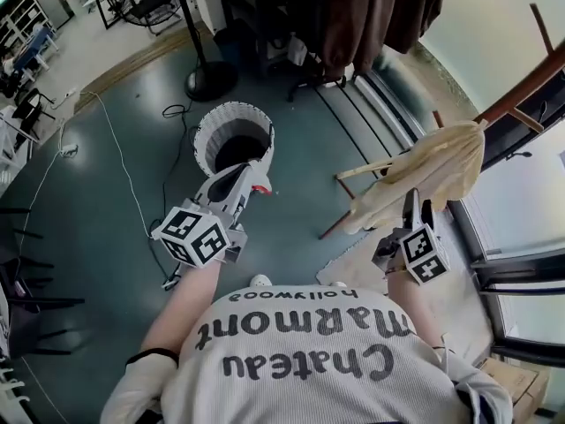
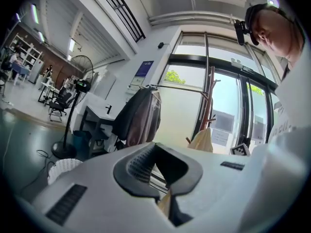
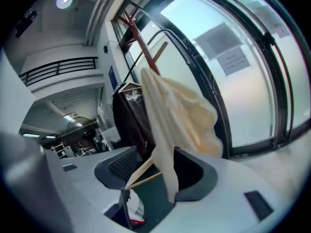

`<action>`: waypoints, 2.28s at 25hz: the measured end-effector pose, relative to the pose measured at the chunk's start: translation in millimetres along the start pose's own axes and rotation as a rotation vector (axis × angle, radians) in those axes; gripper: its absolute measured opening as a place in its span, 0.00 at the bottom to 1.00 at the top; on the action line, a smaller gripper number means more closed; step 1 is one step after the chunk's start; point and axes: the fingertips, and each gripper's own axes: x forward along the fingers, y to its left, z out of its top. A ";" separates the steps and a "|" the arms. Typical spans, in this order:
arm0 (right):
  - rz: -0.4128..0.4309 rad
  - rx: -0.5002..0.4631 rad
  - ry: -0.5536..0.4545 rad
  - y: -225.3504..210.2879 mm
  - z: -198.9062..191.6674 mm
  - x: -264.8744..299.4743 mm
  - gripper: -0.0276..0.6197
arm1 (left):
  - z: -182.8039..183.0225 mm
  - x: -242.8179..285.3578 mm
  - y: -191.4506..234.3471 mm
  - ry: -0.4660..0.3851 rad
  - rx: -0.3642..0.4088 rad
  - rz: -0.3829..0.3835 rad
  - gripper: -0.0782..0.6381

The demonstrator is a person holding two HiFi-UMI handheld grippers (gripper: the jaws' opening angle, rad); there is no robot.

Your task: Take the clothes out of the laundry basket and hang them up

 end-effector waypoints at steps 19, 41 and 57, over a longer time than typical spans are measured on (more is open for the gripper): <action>0.497 -0.083 0.354 307.3 -171.2 83.6 0.36 | 19.9 -113.2 178.8 -0.074 -0.054 0.261 0.12; 0.680 -0.289 0.710 362.0 -288.4 296.7 0.36 | -22.2 45.4 324.8 0.048 -0.020 0.336 0.12; 0.768 -0.538 1.209 261.5 -535.4 217.4 0.36 | -195.6 -5.3 329.7 0.234 -0.209 0.432 0.12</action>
